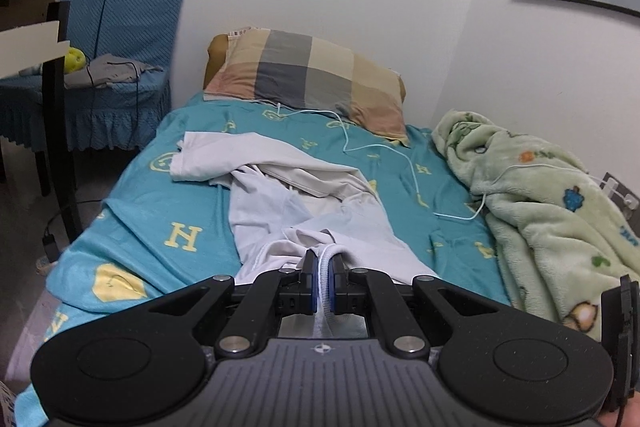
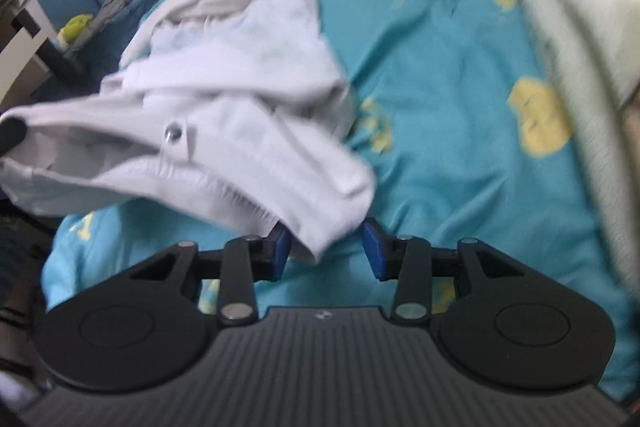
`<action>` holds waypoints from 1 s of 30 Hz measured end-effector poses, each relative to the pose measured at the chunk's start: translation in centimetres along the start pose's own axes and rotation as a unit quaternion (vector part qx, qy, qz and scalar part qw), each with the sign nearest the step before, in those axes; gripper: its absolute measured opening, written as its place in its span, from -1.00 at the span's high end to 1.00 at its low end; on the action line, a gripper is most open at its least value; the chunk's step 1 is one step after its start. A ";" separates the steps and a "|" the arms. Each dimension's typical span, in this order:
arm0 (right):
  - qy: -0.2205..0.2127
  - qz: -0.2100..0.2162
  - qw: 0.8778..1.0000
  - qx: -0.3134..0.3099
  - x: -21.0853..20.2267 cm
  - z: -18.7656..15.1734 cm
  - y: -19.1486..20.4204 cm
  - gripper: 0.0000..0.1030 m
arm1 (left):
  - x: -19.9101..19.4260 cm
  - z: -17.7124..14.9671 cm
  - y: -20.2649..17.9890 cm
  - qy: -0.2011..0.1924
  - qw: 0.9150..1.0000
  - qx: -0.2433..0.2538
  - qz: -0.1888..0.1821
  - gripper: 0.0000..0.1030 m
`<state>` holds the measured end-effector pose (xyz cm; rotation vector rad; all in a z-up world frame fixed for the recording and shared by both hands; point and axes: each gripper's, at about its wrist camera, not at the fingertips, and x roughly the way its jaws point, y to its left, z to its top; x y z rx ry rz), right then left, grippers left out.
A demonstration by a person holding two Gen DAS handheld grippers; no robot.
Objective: Fold clothes
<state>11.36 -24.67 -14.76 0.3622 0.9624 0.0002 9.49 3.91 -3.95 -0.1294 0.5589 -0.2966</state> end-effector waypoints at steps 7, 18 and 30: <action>-0.083 -0.033 0.995 0.037 -2.3 0.7 -1.2 0.70 | 2.1 -1.4 0.5 0.054 0.998 0.000 0.017 0.89; -0.146 -0.006 0.989 0.022 -5.4 1.6 -0.6 0.75 | 4.7 -4.9 -2.8 0.144 0.984 0.103 0.030 0.11; -0.177 -0.002 0.984 0.024 -6.6 1.9 0.0 0.75 | 6.9 -6.3 -1.8 0.190 0.969 0.110 0.112 0.09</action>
